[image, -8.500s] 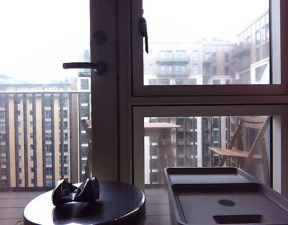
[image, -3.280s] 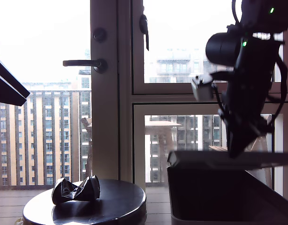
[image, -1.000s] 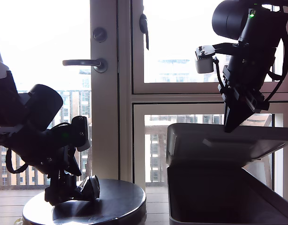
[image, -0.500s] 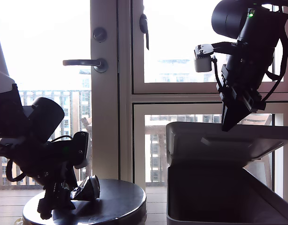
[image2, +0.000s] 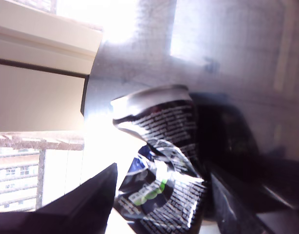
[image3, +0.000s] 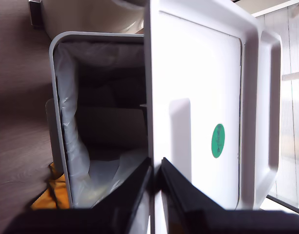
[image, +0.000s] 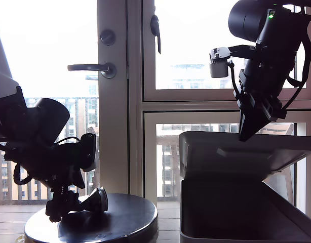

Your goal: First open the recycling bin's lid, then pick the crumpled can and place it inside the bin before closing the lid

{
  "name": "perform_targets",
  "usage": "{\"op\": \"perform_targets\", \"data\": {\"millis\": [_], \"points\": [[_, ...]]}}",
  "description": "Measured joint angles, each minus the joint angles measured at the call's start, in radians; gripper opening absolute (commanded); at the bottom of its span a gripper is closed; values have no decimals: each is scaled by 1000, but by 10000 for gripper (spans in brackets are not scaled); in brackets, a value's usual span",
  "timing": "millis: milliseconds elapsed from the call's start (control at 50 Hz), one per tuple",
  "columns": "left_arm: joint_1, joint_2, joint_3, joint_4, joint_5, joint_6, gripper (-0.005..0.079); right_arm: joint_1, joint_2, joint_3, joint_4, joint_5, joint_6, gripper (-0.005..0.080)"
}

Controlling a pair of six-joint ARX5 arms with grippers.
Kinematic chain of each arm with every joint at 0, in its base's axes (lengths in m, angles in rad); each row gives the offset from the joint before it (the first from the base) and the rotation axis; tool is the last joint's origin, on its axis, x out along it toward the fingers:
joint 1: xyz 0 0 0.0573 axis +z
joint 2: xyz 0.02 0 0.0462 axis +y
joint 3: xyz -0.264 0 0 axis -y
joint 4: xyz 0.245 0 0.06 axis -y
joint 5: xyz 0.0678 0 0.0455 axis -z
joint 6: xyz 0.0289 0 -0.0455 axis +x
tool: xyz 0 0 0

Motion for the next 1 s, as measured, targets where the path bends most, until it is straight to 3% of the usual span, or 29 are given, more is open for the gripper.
{"op": "perform_targets", "data": {"millis": [160,500,680,1000], "points": [[8,44,23,-8,0,12,446,0,0,0,0,0,3,-13],[13,54,33,-7,5,26,55,0,0,0,0,0,12,-13],[13,54,33,-5,4,27,-15,0,0,0,0,0,12,-13],[-13,14,46,-7,-8,17,-19,0,0,0,3,5,13,-13]]}}
